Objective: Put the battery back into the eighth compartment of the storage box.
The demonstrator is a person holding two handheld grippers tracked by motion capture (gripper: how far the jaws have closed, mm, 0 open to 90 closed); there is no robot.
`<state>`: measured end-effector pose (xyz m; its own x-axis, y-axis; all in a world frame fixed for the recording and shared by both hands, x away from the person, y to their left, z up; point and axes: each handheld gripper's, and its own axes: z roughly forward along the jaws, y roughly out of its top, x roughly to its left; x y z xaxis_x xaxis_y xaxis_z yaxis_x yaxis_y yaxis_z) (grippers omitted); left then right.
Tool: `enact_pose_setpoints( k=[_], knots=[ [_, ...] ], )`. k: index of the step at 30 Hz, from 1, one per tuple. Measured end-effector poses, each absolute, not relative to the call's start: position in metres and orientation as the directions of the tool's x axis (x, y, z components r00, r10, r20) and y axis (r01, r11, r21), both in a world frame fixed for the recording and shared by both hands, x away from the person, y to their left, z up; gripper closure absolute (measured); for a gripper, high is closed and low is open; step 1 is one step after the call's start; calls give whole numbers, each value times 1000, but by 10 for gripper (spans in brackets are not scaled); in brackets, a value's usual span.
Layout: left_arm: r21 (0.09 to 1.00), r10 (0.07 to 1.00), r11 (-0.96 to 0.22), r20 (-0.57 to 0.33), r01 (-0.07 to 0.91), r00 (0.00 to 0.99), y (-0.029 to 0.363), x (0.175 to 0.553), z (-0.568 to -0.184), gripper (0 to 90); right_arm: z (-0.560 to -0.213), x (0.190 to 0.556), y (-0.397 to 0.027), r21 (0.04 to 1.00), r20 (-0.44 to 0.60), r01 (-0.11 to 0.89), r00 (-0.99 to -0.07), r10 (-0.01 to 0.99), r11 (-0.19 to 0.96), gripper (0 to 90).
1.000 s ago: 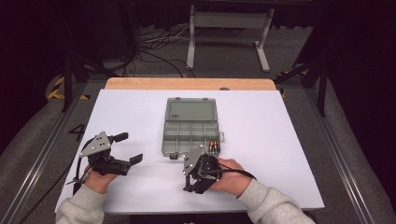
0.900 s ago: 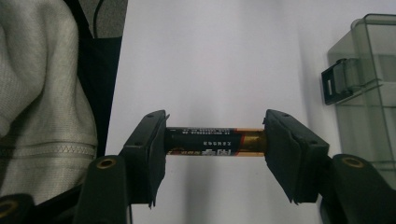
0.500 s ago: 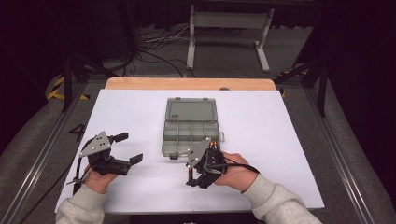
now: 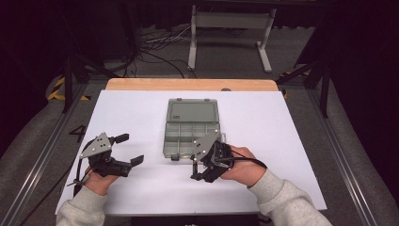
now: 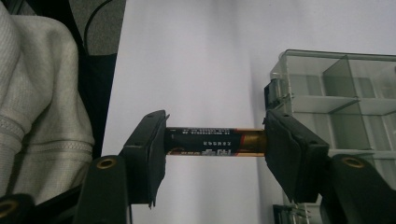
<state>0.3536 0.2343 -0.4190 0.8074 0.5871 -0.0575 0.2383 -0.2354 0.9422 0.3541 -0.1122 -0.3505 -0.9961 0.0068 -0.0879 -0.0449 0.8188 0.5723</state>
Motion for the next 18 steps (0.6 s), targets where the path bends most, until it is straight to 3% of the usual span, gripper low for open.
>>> enact_pose_setpoints(
  k=[18],
  knots=[
    [942,589,-236,-58,239,806,234,354,-419,22,-325,376,-129,586,-114,-52,-993,18,809,413]
  ],
)
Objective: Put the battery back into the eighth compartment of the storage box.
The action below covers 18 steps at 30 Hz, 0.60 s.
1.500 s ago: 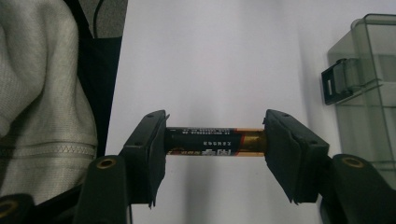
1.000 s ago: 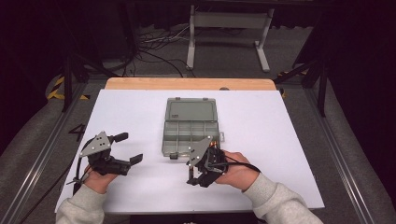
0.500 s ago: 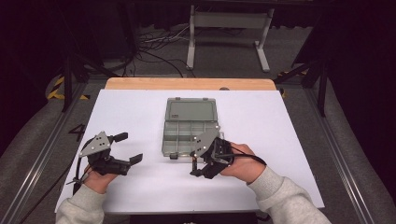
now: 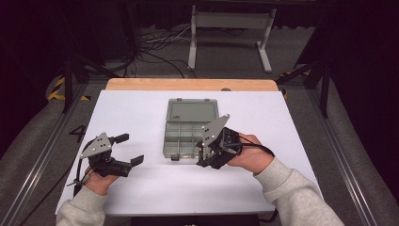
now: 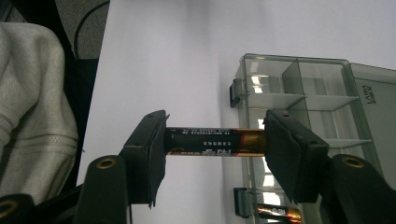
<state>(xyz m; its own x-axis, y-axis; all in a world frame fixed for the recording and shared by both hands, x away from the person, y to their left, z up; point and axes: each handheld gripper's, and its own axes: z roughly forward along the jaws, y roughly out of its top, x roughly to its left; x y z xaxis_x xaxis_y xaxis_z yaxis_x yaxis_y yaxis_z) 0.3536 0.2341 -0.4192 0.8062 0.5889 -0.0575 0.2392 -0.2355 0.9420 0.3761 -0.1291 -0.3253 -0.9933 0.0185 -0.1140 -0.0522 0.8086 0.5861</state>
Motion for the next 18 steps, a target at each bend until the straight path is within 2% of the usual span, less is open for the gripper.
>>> enact_pose_setpoints(
  k=[18],
  knots=[
    [942,592,-232,-62,244,803,234,354,-420,23,-326,412,-148,607,-106,-20,-993,56,795,413]
  ],
)
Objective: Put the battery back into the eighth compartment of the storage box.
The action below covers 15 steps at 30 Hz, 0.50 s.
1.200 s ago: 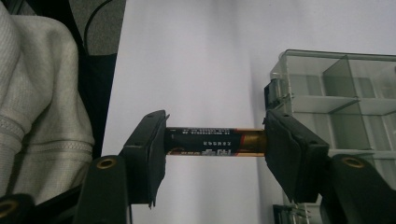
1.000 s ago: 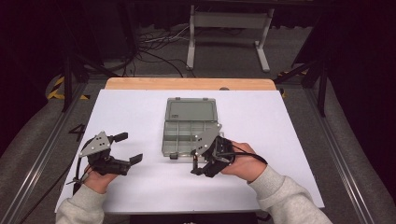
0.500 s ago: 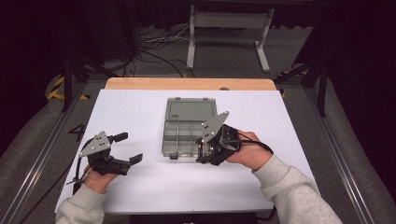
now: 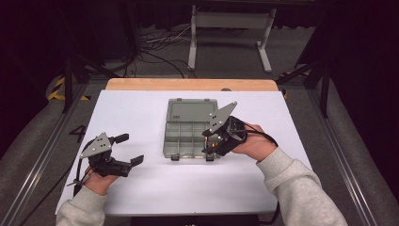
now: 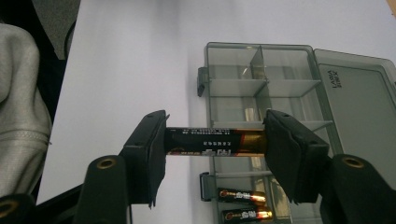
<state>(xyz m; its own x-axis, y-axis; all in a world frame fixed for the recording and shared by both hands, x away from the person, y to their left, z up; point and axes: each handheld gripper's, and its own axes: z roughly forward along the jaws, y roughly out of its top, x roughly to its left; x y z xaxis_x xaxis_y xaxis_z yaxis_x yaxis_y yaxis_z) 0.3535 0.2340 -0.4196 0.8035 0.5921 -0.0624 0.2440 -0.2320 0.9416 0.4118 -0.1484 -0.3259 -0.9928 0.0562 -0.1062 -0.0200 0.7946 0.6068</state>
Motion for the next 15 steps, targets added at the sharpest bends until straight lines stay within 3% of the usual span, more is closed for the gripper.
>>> enact_pose_setpoints(
  k=[15],
  knots=[
    [941,592,-232,-63,245,804,234,354,-420,22,-340,439,-160,605,-96,21,-990,99,796,413]
  ],
)
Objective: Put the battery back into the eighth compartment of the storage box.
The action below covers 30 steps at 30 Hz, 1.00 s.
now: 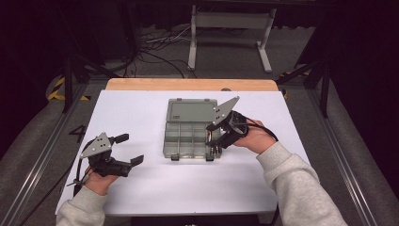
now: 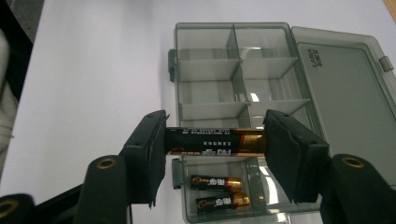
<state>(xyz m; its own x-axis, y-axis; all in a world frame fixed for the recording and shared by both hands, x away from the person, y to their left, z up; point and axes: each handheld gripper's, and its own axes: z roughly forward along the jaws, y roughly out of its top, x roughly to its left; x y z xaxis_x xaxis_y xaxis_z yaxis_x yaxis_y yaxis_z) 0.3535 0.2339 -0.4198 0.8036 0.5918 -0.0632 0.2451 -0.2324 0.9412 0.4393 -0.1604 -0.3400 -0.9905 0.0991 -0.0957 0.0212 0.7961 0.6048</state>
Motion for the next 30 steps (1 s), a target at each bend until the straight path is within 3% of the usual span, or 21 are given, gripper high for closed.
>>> enact_pose_setpoints(
  k=[30],
  knots=[
    [942,591,-230,-64,244,804,235,354,-421,22,-378,461,-157,552,-65,40,-994,90,833,413]
  ],
)
